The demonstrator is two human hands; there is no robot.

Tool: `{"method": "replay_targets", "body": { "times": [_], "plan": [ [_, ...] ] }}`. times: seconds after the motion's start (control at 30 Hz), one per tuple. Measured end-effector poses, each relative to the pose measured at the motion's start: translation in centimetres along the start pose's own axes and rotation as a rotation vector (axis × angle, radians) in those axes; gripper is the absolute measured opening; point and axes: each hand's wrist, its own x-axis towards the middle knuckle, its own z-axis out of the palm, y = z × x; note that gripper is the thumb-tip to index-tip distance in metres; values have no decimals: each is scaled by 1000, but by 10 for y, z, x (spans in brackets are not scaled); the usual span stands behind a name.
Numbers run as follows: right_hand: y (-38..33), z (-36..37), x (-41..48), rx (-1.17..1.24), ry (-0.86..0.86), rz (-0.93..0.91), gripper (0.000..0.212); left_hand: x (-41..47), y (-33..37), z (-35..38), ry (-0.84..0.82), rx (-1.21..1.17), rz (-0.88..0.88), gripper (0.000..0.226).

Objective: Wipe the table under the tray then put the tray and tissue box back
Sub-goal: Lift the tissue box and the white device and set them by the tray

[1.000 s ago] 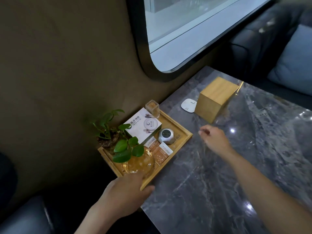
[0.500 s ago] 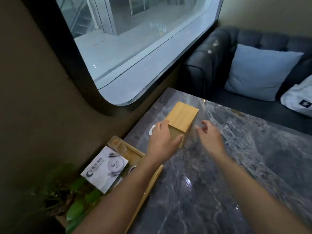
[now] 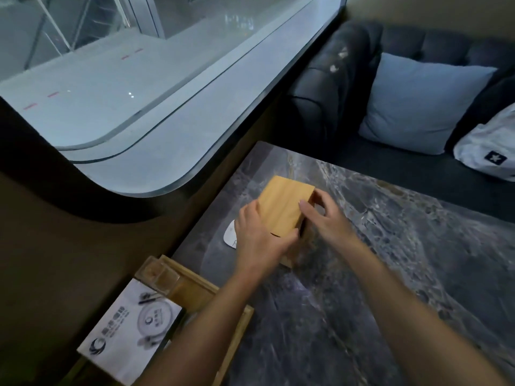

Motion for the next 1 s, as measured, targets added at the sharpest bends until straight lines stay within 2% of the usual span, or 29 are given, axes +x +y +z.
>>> {"method": "replay_targets", "body": {
  "times": [0.07, 0.17, 0.27, 0.33, 0.4, 0.5, 0.67, 0.8, 0.9, 0.97, 1.0],
  "plan": [
    [-4, 4, 1, -159, 43, -52, 62, 2, -4, -7, -66, -242, -166, 78],
    [-10, 12, -2, -411, 84, -68, 65, 1, -10, -11, -160, -610, -413, 49],
    [-12, 19, -6, -508, 69, -68, 67, -4, -15, -9, -200, -736, -530, 18],
    [-13, 22, -7, -544, 61, -62, 66, -5, -18, -7, -207, -839, -581, 15],
    [-14, 28, -8, -597, 46, -52, 65, -5, -19, -6, -223, -971, -637, 27],
    [-12, 39, -9, -686, 41, -100, 67, -8, -18, -3, -193, -1081, -697, 18],
    [-7, 49, -10, -801, 64, -128, 68, -13, -17, 3, -47, -1103, -733, 12],
    [-5, 52, -11, -861, 59, -142, 67, -15, -23, 2, -84, -998, -726, 13],
    [-10, 45, -15, -817, 85, -188, 60, -17, -29, -1, -49, -655, -603, 21],
    [-12, 33, -20, -668, 247, -196, 54, -19, -32, -6, 37, -358, -419, 27],
    [-11, 27, -23, -528, 332, -126, 54, -20, -32, -8, 60, -286, -341, 30]
  ]
}}
